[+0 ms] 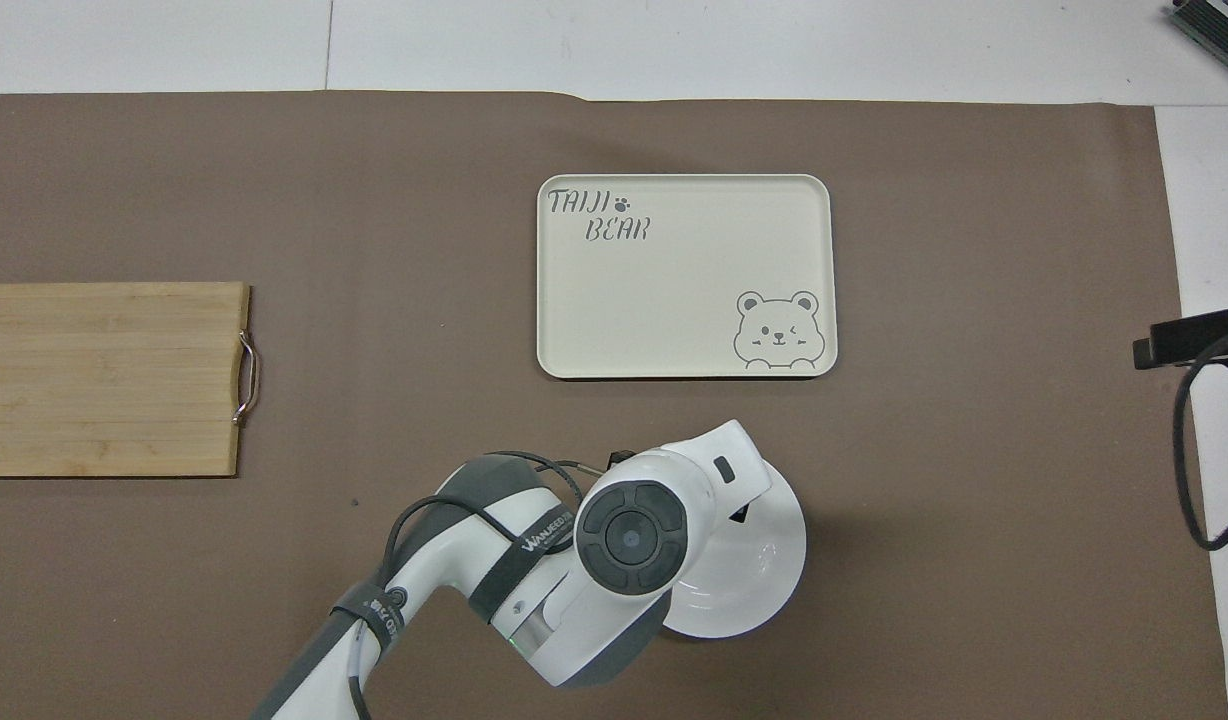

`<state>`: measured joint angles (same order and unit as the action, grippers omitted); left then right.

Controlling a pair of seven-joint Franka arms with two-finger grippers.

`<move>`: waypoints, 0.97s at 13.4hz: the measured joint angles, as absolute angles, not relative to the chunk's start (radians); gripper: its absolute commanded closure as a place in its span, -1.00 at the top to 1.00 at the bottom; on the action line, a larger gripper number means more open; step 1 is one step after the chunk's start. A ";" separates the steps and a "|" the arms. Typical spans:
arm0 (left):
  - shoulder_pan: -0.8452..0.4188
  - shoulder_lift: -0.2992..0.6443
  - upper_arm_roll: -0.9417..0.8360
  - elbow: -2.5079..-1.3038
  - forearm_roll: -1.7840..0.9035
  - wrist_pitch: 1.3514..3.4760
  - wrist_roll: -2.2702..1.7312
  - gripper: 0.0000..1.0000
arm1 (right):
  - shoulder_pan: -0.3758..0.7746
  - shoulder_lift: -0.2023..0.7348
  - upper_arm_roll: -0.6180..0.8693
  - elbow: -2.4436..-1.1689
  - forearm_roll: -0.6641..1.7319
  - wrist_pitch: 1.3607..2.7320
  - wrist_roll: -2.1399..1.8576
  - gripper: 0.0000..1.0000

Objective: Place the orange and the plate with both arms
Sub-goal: 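Lower the orange onto the white plate and open the left gripper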

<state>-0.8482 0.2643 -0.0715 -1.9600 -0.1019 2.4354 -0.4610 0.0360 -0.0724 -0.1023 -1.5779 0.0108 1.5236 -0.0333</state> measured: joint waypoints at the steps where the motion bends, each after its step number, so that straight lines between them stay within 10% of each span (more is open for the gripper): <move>1: -0.854 0.269 -0.073 -1.961 -0.102 2.435 -0.460 -0.07 | 0.036 -0.072 -0.102 -1.578 0.011 1.524 -0.033 1.00; 2: -0.862 0.273 -0.075 -1.962 -0.102 2.435 -0.460 0.69 | 0.036 -0.072 -0.102 -1.578 0.011 1.524 -0.033 1.00; 3: -0.869 0.276 -0.077 -1.962 -0.103 2.435 -0.461 1.00 | 0.036 -0.072 -0.102 -1.578 0.011 1.524 -0.033 1.00; 13: -0.858 0.239 -0.050 -1.952 -0.103 2.419 -0.461 1.00 | 0.037 -0.073 -0.102 -1.578 0.011 1.515 -0.033 1.00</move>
<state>-0.8579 0.2385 -0.0501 -1.9524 -0.1033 2.4190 -0.4605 0.0370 -0.0729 -0.1018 -1.5779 0.0108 1.5148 -0.0333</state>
